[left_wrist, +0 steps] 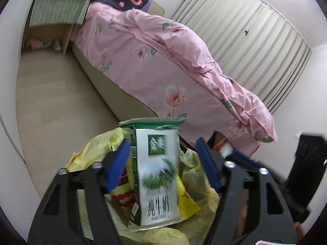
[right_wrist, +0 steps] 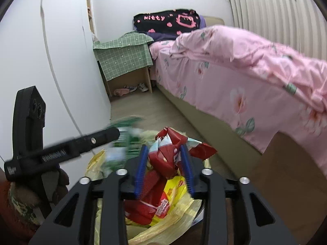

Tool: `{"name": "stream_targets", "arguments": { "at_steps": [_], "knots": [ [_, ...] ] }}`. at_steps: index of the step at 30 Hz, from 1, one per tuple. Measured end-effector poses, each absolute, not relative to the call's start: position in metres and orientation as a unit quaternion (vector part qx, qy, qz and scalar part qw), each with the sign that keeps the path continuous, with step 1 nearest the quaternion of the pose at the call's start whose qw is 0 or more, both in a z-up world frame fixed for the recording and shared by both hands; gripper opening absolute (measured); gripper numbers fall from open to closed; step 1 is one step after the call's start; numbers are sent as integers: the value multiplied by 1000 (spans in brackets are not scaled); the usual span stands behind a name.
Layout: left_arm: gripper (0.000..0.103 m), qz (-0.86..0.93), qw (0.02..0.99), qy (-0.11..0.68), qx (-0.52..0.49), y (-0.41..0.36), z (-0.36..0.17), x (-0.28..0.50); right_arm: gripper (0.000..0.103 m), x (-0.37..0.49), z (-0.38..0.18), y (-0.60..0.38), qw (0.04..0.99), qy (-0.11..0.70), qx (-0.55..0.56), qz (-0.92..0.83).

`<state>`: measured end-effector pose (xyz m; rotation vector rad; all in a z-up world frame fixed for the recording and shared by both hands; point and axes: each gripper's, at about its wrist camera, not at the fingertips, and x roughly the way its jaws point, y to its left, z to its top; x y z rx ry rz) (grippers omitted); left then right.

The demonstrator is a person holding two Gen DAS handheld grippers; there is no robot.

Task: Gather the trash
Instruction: 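Carry both tools to the yellow bag and open them to drop the carton and wrappers, then move both tools back over the table toward the remaining trash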

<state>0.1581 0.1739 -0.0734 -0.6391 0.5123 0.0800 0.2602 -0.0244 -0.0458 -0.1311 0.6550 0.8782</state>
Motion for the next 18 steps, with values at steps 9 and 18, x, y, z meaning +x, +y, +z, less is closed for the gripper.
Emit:
{"name": "stream_targets", "arguments": {
  "at_steps": [9, 18],
  "knots": [
    [72, 53, 923, 240, -297, 165, -50, 146, 46, 237, -34, -66, 871, 309, -53, 378],
    [80, 1, 944, 237, -228, 95, -14, 131, 53, 185, -15, -156, 918, 286, -46, 272]
  ]
}}
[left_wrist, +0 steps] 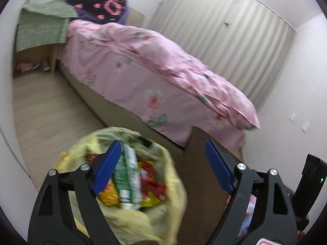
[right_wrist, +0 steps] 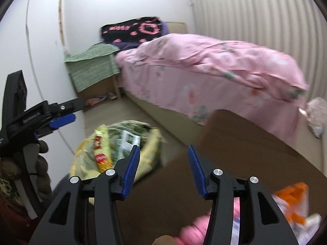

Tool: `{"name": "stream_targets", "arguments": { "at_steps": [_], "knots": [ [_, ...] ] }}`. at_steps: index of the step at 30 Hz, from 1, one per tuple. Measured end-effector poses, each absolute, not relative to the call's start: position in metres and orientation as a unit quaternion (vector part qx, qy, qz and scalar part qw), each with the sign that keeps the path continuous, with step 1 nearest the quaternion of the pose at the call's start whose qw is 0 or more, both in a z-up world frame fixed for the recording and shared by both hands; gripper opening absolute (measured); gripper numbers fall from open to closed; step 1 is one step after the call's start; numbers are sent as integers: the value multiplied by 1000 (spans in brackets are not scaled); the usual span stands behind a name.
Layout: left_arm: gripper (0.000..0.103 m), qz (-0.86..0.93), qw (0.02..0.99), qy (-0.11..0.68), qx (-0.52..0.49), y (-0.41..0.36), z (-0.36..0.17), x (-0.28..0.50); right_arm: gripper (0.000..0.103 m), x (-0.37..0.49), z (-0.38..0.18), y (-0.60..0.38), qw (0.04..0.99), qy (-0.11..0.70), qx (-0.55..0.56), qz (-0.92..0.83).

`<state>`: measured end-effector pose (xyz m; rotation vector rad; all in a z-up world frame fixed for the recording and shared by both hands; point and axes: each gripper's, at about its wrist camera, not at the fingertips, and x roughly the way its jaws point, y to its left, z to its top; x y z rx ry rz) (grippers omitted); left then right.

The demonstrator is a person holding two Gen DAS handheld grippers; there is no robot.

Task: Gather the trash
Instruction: 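Move both tools back over the table toward the remaining trash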

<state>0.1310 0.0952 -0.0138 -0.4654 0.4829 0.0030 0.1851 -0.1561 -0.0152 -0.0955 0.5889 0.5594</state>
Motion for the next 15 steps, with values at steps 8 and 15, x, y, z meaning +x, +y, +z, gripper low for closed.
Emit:
{"name": "stream_targets", "arguments": {
  "at_steps": [8, 15],
  "knots": [
    [82, -100, 946, 263, -160, -7, -10, 130, 66, 132, -5, -266, 944, 275, -23, 179],
    [94, -258, 911, 312, -76, -109, -24, 140, 66, 86, -7, -354, 958, 276, -62, 55]
  ]
}}
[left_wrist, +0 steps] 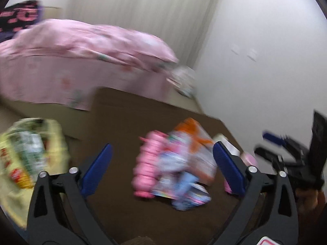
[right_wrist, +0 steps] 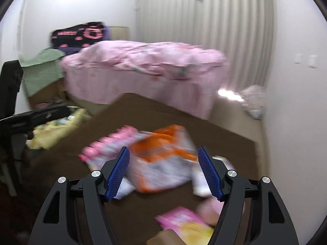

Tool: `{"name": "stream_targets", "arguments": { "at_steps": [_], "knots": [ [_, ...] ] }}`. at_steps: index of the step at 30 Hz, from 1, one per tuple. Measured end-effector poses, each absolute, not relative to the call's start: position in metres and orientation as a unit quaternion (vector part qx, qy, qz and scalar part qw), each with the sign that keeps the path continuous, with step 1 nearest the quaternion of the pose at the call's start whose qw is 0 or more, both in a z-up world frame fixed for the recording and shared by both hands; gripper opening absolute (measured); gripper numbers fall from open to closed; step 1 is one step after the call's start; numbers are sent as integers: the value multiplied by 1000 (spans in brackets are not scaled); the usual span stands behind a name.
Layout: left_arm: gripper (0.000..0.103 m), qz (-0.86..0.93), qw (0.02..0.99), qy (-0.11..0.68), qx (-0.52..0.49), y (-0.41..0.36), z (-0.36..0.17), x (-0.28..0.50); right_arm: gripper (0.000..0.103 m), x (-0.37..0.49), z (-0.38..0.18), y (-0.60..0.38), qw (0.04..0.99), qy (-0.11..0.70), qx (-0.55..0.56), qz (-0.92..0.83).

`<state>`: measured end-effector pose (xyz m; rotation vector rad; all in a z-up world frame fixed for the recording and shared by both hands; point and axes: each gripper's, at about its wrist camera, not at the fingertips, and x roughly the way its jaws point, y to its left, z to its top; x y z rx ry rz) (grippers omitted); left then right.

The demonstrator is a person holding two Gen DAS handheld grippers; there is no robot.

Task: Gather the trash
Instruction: 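Move both tools back over the table toward the remaining trash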

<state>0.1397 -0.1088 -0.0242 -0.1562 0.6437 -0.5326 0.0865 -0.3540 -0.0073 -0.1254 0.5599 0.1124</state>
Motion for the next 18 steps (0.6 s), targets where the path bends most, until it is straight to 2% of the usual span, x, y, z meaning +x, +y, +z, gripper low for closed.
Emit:
{"name": "stream_targets", "arguments": {
  "at_steps": [3, 7, 8, 9, 11, 13, 18],
  "knots": [
    [94, -306, 888, 339, -44, -152, -35, 145, 66, 72, -16, -395, 957, 285, -46, 23],
    [94, -369, 869, 330, 16, -219, -37, 159, 66, 55, -31, -432, 956, 289, -42, -35],
    [91, -384, 859, 337, 33, -239, -38, 168, 66, 52, -33, -437, 956, 289, -39, -43],
    [84, -396, 849, 347, 47, -258, -40, 178, 66, 48, -37, -445, 956, 288, -33, -52],
    [75, -401, 840, 358, 69, -286, -43, 197, 66, 40, -46, -460, 956, 287, -11, -55],
    [75, -407, 829, 371, 99, -316, -52, 217, 66, 36, -53, -472, 955, 290, 9, -59],
    [59, -405, 788, 435, 158, -372, -90, 253, 66, 32, -72, -491, 950, 302, 51, -55]
  ]
}}
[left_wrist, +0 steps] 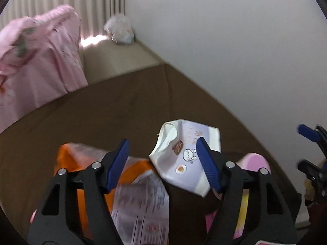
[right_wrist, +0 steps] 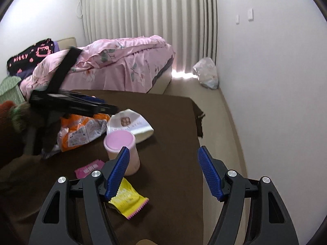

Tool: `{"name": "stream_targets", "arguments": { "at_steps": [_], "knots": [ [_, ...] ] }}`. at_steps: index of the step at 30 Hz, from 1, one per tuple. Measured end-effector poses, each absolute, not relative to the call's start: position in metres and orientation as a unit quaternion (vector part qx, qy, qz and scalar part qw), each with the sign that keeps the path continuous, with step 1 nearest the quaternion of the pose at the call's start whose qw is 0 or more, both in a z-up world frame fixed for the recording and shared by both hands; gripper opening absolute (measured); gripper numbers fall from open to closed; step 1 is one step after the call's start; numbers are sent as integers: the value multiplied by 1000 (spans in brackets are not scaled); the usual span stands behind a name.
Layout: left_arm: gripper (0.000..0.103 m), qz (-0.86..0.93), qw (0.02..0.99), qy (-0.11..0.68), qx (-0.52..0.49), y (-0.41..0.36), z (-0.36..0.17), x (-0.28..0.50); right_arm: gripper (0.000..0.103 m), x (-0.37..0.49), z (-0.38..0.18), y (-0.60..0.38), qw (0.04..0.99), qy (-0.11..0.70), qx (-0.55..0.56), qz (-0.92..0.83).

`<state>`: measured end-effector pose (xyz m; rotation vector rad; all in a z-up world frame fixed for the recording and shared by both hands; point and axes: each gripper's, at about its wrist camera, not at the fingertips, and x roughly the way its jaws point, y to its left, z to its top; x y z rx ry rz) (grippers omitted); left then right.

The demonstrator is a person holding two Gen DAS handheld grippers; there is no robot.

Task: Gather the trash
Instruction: 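Move both tools back over the table toward the remaining trash, then grasp the white paper bowl with the left tool while the right tool grasps the pink chip bag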

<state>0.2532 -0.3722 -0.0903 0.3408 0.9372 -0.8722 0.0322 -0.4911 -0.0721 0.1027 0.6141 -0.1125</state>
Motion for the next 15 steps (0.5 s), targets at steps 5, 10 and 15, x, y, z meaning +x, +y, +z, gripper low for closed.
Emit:
{"name": "stream_targets", "arguments": {
  "at_steps": [5, 10, 15],
  "knots": [
    [33, -390, 774, 477, 145, -386, -108, 270, 66, 32, -90, -495, 946, 315, 68, -33],
    [22, -377, 800, 453, 112, -358, -89, 255, 66, 33, -103, -482, 940, 333, 73, 1],
    [22, -359, 828, 420, 93, -316, -57, 226, 66, 38, -116, -474, 927, 363, 83, 30]
  ]
}}
